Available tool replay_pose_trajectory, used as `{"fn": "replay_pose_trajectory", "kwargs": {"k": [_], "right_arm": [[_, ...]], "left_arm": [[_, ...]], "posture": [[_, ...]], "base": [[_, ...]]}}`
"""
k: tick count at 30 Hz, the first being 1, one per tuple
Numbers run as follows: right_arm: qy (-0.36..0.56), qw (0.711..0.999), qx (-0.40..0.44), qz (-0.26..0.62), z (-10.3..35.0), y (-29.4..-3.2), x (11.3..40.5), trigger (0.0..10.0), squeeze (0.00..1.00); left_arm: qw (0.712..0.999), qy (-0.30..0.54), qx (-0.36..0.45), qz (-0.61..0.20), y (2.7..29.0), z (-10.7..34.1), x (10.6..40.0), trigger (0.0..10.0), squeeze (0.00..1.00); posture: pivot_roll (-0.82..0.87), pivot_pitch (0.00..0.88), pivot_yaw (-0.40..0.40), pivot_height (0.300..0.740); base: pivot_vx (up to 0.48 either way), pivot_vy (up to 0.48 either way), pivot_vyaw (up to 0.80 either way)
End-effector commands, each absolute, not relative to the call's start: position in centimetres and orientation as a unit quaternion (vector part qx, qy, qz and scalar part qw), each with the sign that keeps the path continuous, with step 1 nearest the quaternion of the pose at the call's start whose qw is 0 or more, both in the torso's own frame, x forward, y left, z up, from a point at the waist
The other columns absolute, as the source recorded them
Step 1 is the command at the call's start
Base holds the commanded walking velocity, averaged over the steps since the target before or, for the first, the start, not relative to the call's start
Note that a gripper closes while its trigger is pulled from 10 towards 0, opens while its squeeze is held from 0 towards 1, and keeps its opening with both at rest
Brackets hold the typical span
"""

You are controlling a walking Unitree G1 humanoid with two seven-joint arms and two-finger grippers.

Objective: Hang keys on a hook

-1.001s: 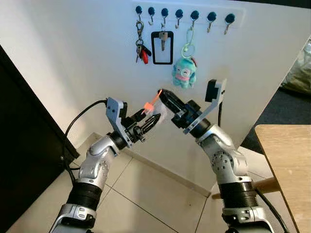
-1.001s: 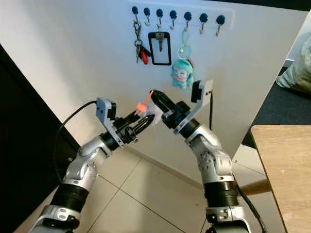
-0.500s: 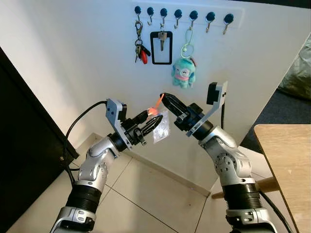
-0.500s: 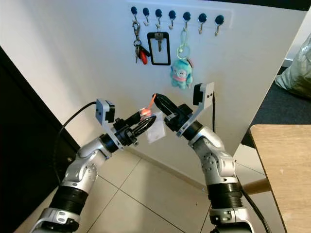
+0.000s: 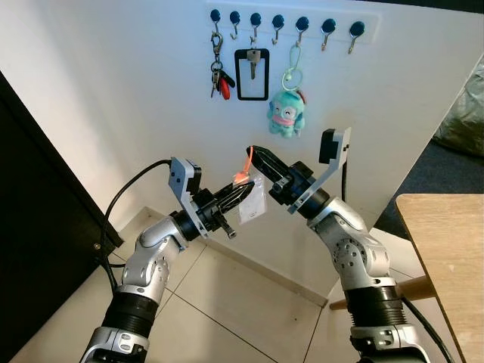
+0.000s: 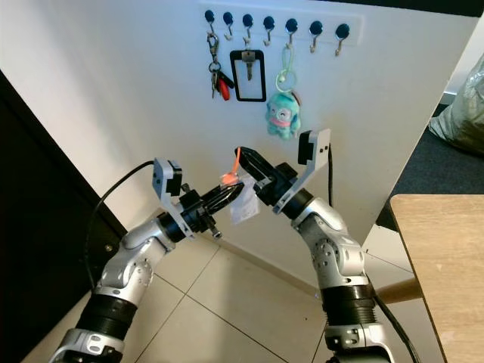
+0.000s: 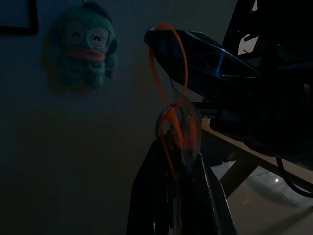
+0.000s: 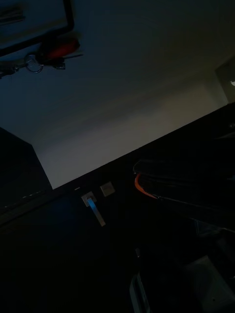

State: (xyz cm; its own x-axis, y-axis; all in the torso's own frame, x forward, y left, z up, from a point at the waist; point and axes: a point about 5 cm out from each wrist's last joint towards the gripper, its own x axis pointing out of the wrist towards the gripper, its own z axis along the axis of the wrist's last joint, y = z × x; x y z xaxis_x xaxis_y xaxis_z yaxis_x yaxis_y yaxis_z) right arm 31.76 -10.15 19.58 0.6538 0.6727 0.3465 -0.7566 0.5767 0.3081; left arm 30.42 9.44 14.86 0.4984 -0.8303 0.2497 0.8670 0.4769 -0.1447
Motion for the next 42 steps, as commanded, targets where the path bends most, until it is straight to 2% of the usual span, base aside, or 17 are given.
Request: {"fn": "replay_pose_trajectory", "kwargs": {"k": [1, 2, 3, 4, 5, 6, 7, 8, 9, 11, 13, 15, 18, 19, 21, 32, 42], "right_arm": [[-0.102, 0.879, 0.216, 0.413, 20.0, -9.8, 31.5, 0.0, 0.00], [-0.098, 0.882, 0.211, 0.410, 19.9, -9.9, 31.6, 8.2, 0.00], [-0.098, 0.882, 0.211, 0.410, 19.9, -9.9, 31.6, 8.2, 0.00], [-0.095, 0.883, 0.212, 0.408, 19.8, -10.1, 31.6, 10.0, 0.06], [-0.095, 0.883, 0.212, 0.408, 19.8, -10.1, 31.6, 10.0, 0.06], [-0.091, 0.883, 0.213, 0.407, 19.7, -10.5, 31.6, 10.0, 0.65], [-0.091, 0.883, 0.213, 0.407, 19.7, -10.5, 31.6, 10.0, 0.65], [-0.093, 0.880, 0.216, 0.412, 19.8, -10.8, 31.5, 10.0, 0.89], [-0.094, 0.878, 0.218, 0.415, 19.8, -11.1, 31.5, 10.0, 0.89], [-0.095, 0.874, 0.222, 0.421, 19.9, -11.4, 31.3, 10.0, 0.85], [-0.100, 0.865, 0.223, 0.439, 20.1, -12.2, 30.9, 10.0, 0.28], [-0.101, 0.857, 0.222, 0.455, 20.2, -13.4, 30.5, 10.0, 0.00], [-0.105, 0.841, 0.225, 0.480, 20.5, -15.0, 29.8, 10.0, 0.00], [-0.105, 0.831, 0.234, 0.493, 20.6, -15.4, 29.5, 10.0, 0.00], [-0.098, 0.806, 0.236, 0.533, 20.6, -16.0, 28.5, 10.0, 0.00], [-0.073, 0.774, 0.252, 0.576, 20.3, -16.2, 27.7, 10.0, 0.00], [-0.020, 0.792, 0.219, 0.570, 18.3, -15.0, 27.8, 10.0, 0.00]], "left_arm": [[0.853, -0.058, -0.115, -0.505, 9.4, 14.4, 30.1, 0.0, 0.00], [0.853, -0.059, -0.114, -0.506, 9.4, 14.4, 30.1, 0.0, 0.00], [0.853, -0.059, -0.114, -0.506, 9.4, 14.4, 30.1, 0.0, 0.00], [0.853, -0.060, -0.113, -0.506, 9.4, 14.5, 30.1, 0.0, 0.00], [0.853, -0.060, -0.113, -0.506, 9.4, 14.5, 30.1, 0.0, 0.00], [0.852, -0.061, -0.112, -0.508, 9.5, 14.6, 30.0, 0.5, 0.00], [0.852, -0.061, -0.112, -0.508, 9.5, 14.6, 30.0, 0.5, 0.00], [0.848, -0.063, -0.116, -0.514, 9.6, 14.7, 29.9, 1.8, 0.00], [0.845, -0.064, -0.118, -0.517, 9.6, 14.9, 29.8, 2.0, 0.00], [0.840, -0.066, -0.123, -0.525, 9.7, 15.1, 29.7, 2.5, 0.00], [0.827, -0.068, -0.132, -0.542, 10.1, 15.5, 29.4, 3.1, 0.00], [0.814, -0.068, -0.142, -0.559, 10.7, 16.0, 29.1, 3.7, 0.00], [0.794, -0.058, -0.142, -0.589, 11.5, 16.3, 28.4, 4.9, 0.00], [0.787, -0.052, -0.140, -0.599, 11.7, 16.3, 28.1, 6.3, 0.00], [0.775, -0.041, -0.136, -0.616, 12.0, 16.2, 27.7, 7.6, 0.00], [0.736, -0.009, -0.140, -0.662, 11.7, 16.1, 26.7, 8.1, 0.00], [0.741, -0.027, -0.145, -0.655, 10.7, 16.5, 27.1, 8.5, 0.00]], "posture": [[-0.13, 0.055, 0.080, 0.740], [-0.13, 0.055, 0.080, 0.740], [-0.13, 0.055, 0.080, 0.740], [-0.13, 0.055, 0.080, 0.740], [-0.13, 0.055, 0.080, 0.740], [-0.13, 0.055, 0.080, 0.740], [-0.13, 0.055, 0.080, 0.740], [-0.13, 0.055, 0.079, 0.740], [-0.13, 0.055, 0.079, 0.740], [-0.12, 0.055, 0.078, 0.740], [-0.12, 0.055, 0.078, 0.740], [-0.12, 0.055, 0.076, 0.740], [-0.12, 0.053, 0.073, 0.740], [-0.12, 0.053, 0.073, 0.740], [-0.12, 0.048, 0.070, 0.740], [-0.12, 0.037, 0.070, 0.740], [-0.12, 0.037, 0.070, 0.740]], "base": [[0.000, 0.000, 0.00], [0.000, 0.000, 0.00], [0.000, 0.000, 0.00], [0.000, 0.000, 0.00], [0.000, 0.000, 0.00], [0.000, 0.000, 0.00], [0.000, 0.000, 0.00], [0.000, 0.000, 0.00], [0.000, 0.000, 0.00], [0.000, 0.000, 0.00], [0.000, 0.000, 0.00], [0.000, 0.000, 0.00], [0.000, 0.000, 0.00], [0.000, 0.000, 0.00], [0.000, 0.000, 0.00], [0.000, 0.000, 0.00], [0.000, 0.000, 0.00]]}}
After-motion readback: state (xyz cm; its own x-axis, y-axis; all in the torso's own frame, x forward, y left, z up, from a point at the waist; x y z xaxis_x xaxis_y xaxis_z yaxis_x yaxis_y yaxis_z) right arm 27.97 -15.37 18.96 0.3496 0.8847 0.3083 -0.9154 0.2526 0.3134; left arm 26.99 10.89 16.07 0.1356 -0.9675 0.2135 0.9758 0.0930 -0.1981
